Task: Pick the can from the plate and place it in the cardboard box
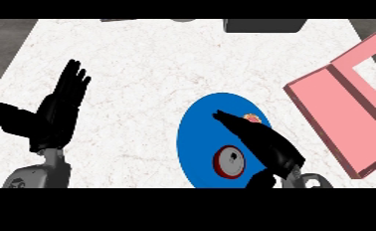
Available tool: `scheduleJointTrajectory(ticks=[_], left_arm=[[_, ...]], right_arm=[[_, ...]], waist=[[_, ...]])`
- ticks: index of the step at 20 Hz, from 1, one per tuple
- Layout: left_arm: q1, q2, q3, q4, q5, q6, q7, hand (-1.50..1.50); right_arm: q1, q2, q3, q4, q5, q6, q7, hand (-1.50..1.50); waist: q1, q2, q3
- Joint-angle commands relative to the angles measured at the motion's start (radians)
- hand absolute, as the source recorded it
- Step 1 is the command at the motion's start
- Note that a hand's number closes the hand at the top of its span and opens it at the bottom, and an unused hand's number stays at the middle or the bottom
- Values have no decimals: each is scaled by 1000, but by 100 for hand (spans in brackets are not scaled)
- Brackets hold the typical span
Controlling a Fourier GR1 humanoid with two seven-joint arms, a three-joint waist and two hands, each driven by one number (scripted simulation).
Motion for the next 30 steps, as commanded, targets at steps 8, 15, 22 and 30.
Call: scheduleJointTrajectory(ticks=[8,15,22,30], left_arm=[[24,1,28,-5,3,-35,-4,0],[-33,-14,24,9,-25,-3,15,0],[57,-20,19,-39,-15,-35,-31,0],[56,-26,17,-19,-18,-30,-22,0]], right_arm=[[63,30,41,59,123,-38,-119,-150],[-10,88,46,113,177,-53,-117,150],[26,2,62,39,249,-76,-247,150],[157,55,346,-50,578,-267,-112,150]], waist=[[-1,0,0],[-1,1,0],[0,-1,0],[-8,-7,-1]])
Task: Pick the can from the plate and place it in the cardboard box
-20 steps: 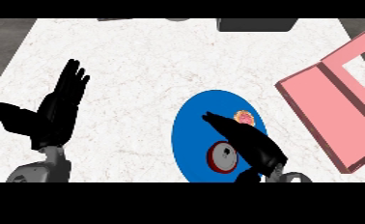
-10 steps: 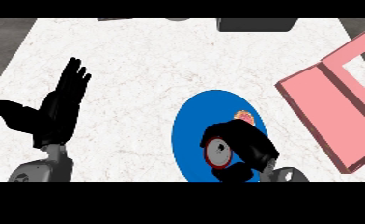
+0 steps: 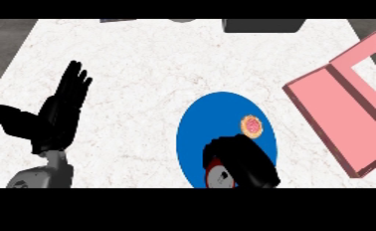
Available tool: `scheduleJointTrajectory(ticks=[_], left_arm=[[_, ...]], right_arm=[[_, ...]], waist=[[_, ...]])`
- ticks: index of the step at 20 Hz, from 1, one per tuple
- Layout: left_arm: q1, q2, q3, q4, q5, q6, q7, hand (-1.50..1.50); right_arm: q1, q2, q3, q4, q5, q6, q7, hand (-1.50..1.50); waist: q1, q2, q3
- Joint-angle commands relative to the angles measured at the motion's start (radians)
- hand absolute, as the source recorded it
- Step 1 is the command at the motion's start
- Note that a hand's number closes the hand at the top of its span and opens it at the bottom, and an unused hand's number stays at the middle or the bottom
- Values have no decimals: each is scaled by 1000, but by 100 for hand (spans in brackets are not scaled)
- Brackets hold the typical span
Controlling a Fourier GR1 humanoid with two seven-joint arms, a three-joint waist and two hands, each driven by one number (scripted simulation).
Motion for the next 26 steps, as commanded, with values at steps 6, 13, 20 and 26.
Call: scheduleJointTrajectory(ticks=[6,13,20,26], left_arm=[[31,7,16,32,14,-31,-55,0],[1,19,23,-24,42,-29,40,0],[38,1,8,-10,1,-5,-1,0],[49,18,29,1,18,-31,-30,0]], right_arm=[[70,91,391,-31,447,-198,237,150],[59,68,508,-267,530,-42,300,150],[50,105,402,-358,475,-249,372,150],[-38,107,277,-557,531,-164,519,150]], waist=[[3,0,0],[-1,-3,0],[-20,-10,1],[-11,-4,-1]])
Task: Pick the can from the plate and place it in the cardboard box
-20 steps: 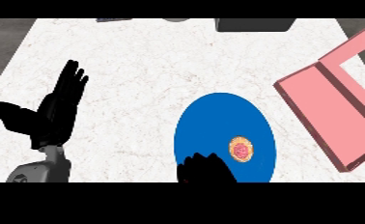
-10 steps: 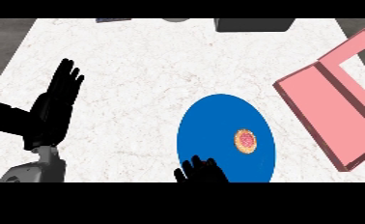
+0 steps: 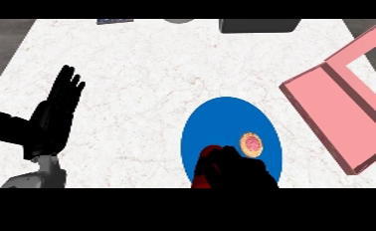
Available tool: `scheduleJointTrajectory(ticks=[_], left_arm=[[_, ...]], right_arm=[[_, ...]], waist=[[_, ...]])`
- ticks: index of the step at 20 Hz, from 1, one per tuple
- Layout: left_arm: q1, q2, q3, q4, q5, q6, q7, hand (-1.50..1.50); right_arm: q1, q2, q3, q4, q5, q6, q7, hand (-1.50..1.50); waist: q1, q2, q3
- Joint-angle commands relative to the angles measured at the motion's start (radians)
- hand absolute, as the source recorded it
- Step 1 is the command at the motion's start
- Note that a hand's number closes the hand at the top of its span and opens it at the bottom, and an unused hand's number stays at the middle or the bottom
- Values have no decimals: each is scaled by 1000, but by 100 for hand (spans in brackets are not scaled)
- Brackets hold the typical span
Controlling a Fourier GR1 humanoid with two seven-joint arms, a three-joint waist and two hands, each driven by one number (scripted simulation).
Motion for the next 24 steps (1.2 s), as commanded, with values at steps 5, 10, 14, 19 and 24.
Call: scheduleJointTrajectory(ticks=[5,10,14,19,24], left_arm=[[-24,-14,-20,18,-21,8,-9,0],[-4,-2,-11,-48,3,-3,29,0],[-19,-37,-34,16,-40,25,-29,0],[-51,-24,-12,35,-20,17,-1,0],[28,-33,-41,-44,-12,-7,3,0]], right_arm=[[-109,66,-197,-311,-83,248,208,150],[-166,67,-448,-344,-232,375,158,150],[-144,25,-678,-191,-264,229,-35,150],[-175,-105,-888,-78,-308,202,-183,150],[-250,-193,-1001,138,-348,164,-289,150]], waist=[[18,10,0],[26,10,1],[22,13,2],[18,12,2],[26,10,1]])
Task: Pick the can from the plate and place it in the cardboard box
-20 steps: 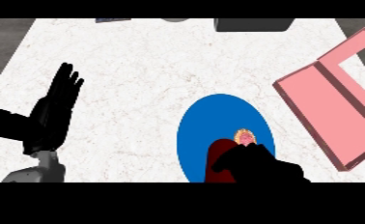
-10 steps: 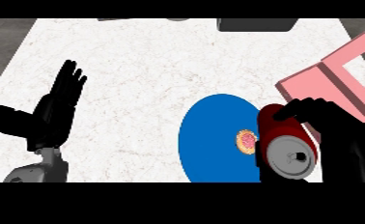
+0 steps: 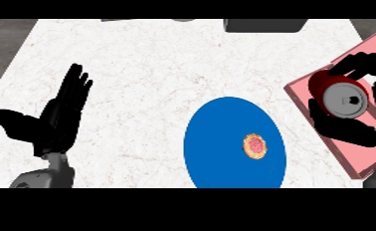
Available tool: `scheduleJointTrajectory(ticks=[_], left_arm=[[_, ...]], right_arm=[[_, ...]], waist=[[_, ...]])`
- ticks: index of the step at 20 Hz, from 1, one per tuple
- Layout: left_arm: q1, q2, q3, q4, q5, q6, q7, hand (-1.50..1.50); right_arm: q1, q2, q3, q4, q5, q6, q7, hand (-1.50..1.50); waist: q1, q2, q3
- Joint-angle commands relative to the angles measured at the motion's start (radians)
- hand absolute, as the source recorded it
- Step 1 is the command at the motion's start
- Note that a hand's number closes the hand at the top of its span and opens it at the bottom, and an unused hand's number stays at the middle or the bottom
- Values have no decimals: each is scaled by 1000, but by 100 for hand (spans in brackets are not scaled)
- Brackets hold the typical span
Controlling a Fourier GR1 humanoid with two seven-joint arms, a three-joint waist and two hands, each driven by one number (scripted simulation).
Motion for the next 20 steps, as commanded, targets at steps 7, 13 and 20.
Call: scheduleJointTrajectory(ticks=[7,13,20], left_arm=[[-38,27,26,31,30,-31,16,0],[1,3,-11,-40,-12,10,40,0],[-13,-2,4,18,-8,6,-1,0]], right_arm=[[-1,-204,-61,357,46,26,-180,150],[-52,-258,-150,667,-20,61,-266,-150],[-44,-154,-238,667,-125,-343,-475,-150]], waist=[[7,2,-1],[13,1,0],[-1,1,2]])
